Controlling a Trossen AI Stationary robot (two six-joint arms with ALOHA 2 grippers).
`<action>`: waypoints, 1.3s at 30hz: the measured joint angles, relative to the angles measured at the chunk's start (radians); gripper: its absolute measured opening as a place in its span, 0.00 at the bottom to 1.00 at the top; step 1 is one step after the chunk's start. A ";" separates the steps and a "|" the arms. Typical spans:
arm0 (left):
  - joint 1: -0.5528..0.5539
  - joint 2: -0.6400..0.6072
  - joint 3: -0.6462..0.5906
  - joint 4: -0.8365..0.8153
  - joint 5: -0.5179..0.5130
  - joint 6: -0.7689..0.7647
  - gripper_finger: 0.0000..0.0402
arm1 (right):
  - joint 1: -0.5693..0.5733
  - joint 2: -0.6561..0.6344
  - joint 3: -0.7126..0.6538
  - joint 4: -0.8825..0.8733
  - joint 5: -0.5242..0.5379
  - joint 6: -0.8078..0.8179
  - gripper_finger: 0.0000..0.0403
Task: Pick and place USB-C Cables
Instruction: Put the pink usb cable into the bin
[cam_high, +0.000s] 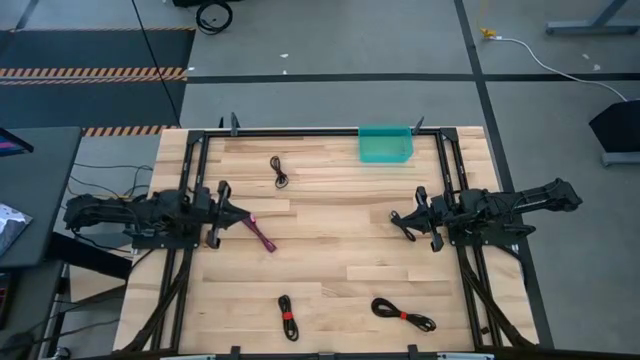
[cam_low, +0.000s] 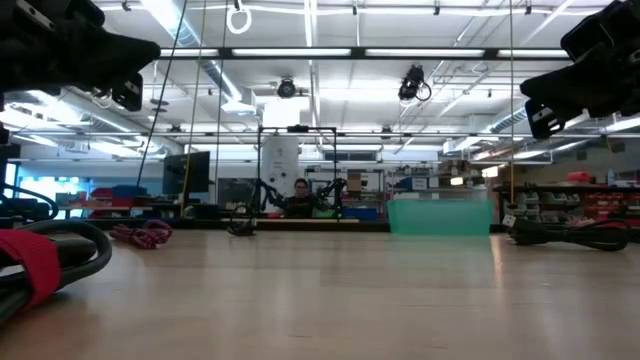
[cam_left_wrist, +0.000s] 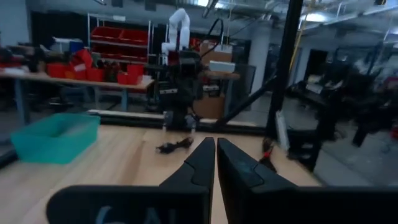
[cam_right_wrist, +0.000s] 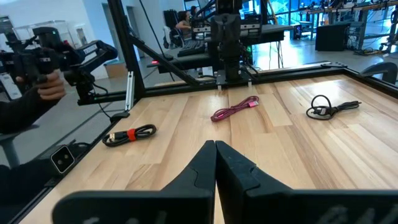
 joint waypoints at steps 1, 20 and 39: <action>0.000 0.002 0.007 -0.014 -0.004 0.026 0.09 | 0.000 0.000 0.000 0.000 0.000 0.000 0.03; 0.009 0.432 0.398 -0.537 -0.286 -0.031 0.86 | 0.000 0.000 0.000 0.000 0.000 0.000 0.03; -0.112 1.139 0.784 -1.143 -0.109 0.075 0.86 | 0.000 0.000 0.000 0.000 0.000 0.000 0.03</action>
